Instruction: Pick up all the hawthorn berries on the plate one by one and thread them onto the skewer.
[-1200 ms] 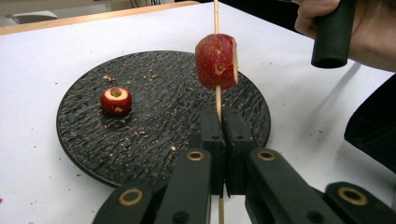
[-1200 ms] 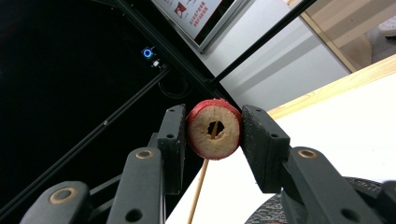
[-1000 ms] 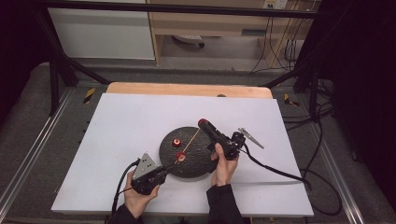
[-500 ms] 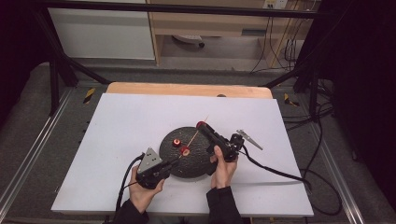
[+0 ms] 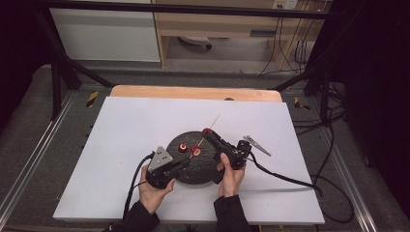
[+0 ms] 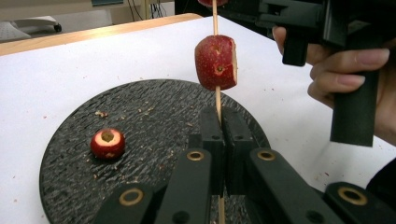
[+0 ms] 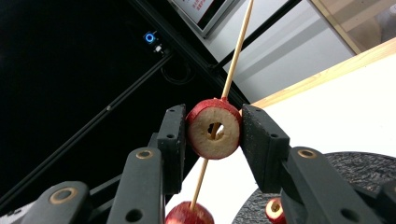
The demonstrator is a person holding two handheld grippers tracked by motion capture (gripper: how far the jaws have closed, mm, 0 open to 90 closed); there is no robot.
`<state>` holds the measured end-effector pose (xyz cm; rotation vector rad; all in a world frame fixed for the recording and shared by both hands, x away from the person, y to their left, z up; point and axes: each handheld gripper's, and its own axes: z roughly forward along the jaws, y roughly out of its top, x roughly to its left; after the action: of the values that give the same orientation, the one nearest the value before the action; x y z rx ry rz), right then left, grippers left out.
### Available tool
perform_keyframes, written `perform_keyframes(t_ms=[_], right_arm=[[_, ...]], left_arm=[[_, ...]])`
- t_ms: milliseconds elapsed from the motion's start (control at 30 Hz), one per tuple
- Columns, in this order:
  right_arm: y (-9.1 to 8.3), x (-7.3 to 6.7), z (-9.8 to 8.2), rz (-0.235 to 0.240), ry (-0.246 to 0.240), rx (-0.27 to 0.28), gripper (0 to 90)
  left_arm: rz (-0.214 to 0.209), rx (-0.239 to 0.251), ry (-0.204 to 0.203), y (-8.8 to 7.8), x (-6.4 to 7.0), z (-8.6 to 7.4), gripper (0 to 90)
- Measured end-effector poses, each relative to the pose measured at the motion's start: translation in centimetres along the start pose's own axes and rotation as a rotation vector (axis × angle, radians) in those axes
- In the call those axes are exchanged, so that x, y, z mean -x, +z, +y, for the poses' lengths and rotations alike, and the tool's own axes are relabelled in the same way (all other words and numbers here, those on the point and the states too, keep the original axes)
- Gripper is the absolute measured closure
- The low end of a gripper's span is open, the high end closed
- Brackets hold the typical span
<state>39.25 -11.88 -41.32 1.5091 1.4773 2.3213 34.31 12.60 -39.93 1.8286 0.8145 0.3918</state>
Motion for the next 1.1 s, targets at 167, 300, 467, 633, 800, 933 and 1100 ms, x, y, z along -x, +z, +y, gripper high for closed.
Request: perform_keyframes(t_ms=[167,300,467,633,800,933,1100], right_arm=[[-0.1,0.0,-0.2,-0.001,-0.004,-0.011,62.0],[-0.1,0.0,-0.4,0.001,-0.007,-0.017,62.0],[-0.2,0.0,-0.6,-0.002,-0.011,-0.024,62.0],[-0.2,0.1,-0.8,-0.006,-0.017,-0.036,61.9],[-0.2,0.0,-0.7,-0.009,-0.026,-0.042,59.8],[-0.3,-0.1,-0.3,-0.021,-0.06,-0.059,51.3],[-0.6,-0.1,0.3,-0.04,-0.121,-0.112,35.7]], left_arm=[[-0.003,0.001,-0.003,0.4,-0.1,0.4,88.2],[-0.003,0.001,-0.002,0.7,-0.1,0.7,88.2],[-0.005,0.002,-0.004,0.9,-0.2,0.7,88.2],[-0.005,0.0,-0.006,1.0,-0.2,0.7,88.2],[-0.007,0.001,-0.003,0.9,-0.3,0.6,88.2],[-0.001,-0.006,0.004,0.5,-0.6,0.3,88.2],[0.008,-0.016,0.0,-0.4,-1.5,-0.3,88.2]])
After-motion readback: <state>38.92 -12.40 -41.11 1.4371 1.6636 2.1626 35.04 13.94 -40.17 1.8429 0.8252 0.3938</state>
